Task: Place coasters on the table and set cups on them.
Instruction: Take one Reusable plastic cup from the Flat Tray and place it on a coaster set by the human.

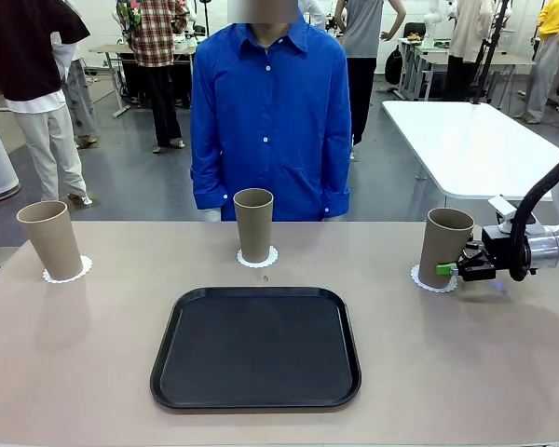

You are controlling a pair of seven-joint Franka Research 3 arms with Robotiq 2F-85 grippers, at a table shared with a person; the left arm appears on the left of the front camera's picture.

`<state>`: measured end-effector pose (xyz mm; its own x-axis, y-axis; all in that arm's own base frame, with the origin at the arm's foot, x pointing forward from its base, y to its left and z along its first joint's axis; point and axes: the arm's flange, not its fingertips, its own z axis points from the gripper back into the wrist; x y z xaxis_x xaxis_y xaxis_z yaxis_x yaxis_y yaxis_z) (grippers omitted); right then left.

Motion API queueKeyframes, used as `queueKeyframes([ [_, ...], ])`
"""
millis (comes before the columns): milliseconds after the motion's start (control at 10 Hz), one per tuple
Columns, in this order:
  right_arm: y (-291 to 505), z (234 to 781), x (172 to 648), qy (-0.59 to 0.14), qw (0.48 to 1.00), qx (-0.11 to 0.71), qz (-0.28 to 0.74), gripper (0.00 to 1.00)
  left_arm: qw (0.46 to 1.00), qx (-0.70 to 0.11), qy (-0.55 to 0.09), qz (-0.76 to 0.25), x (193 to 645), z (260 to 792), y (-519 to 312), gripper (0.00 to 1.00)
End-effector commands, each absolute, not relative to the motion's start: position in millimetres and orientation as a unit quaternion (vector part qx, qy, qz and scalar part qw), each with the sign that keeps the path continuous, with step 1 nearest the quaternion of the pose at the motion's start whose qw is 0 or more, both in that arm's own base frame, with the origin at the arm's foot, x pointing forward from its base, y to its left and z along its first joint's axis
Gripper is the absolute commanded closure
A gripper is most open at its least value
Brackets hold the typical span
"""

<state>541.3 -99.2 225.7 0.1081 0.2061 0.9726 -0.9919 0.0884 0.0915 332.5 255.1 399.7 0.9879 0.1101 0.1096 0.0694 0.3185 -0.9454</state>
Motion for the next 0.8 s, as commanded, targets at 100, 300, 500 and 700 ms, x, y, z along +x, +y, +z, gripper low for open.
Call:
queueKeyframes([
  [100, -101.3, 222.7, 550.0, -0.425, 0.603, 0.450, 0.503, 0.00, 0.806, -0.587, -0.081, 0.016, 331.9, 401.9, 255.7, 0.00],
  [300, -101.5, 222.8, 550.2, -0.424, 0.603, 0.450, 0.503, 0.00, 0.806, -0.587, -0.081, 0.016, 331.9, 401.9, 255.7, 0.00],
  [500, -101.0, 223.2, 550.5, -0.423, 0.601, 0.454, 0.504, 0.00, 0.806, -0.587, -0.081, 0.016, 331.9, 401.9, 255.7, 0.00],
  [700, -102.7, 224.1, 550.5, -0.424, 0.600, 0.455, 0.503, 0.00, 0.806, -0.587, -0.081, 0.016, 331.9, 401.9, 255.7, 0.00],
])
